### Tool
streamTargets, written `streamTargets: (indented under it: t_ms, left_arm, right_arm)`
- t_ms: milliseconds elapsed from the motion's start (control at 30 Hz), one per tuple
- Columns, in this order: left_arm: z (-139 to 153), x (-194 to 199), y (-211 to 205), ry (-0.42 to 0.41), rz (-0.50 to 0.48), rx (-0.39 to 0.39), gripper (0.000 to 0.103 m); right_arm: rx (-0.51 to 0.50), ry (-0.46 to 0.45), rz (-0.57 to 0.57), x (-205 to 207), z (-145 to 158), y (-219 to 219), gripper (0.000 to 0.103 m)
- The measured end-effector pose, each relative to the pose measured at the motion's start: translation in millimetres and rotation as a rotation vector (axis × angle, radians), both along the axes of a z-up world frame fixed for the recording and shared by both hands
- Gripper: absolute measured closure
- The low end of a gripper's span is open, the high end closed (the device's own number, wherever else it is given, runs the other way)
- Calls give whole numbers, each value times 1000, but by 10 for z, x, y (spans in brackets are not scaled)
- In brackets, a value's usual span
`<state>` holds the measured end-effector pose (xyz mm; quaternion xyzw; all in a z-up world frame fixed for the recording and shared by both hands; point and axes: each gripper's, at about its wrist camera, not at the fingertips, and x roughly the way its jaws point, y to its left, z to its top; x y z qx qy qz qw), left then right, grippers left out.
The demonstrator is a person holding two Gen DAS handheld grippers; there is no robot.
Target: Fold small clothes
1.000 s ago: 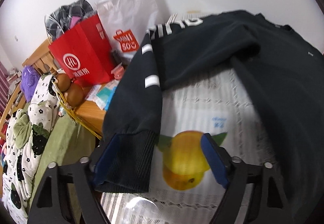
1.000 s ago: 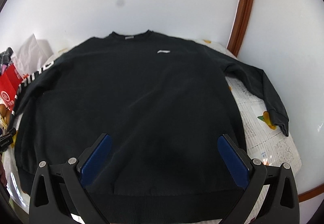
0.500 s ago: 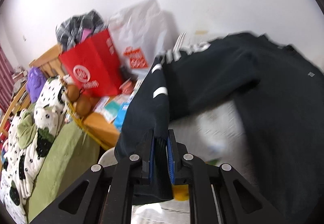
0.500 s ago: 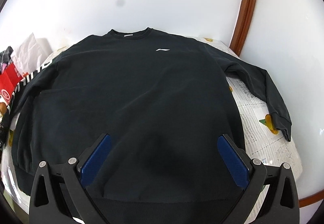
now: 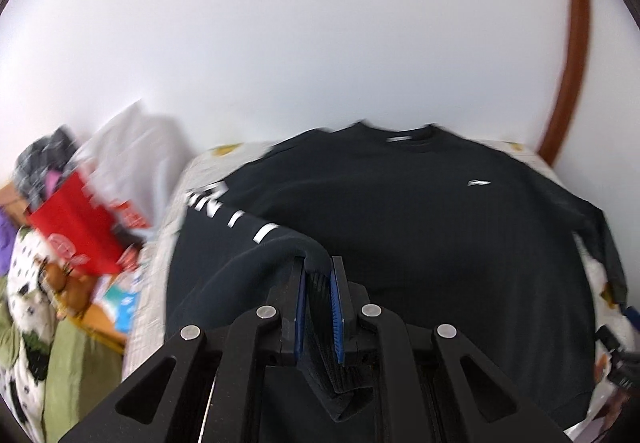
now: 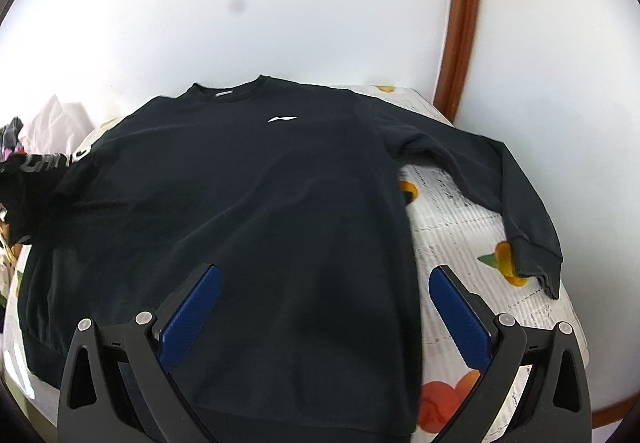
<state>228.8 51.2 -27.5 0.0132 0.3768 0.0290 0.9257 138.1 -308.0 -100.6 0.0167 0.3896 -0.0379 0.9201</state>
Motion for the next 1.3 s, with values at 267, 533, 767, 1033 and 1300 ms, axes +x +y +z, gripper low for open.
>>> streamTargets:
  t_ms: [267, 533, 767, 1033, 1300]
  left_arm:
    - [-133, 423, -861, 22, -162, -29, 92]
    - [-357, 524, -1283, 53, -245, -35, 92]
    - [-290, 455, -1128, 46, -310, -121, 73]
    - [-301, 320, -252, 49, -189, -37, 46]
    - [-587, 99, 783, 111, -16, 33, 32]
  right_arm:
    - [72, 35, -26, -80, -206, -384, 1]
    - [-33, 22, -29, -137, -205, -556, 1]
    - [63, -15, 68, -29, -97, -323, 7]
    - [104, 24, 240, 430, -66, 429, 17]
    - [133, 173, 310, 1130, -473, 1052, 34]
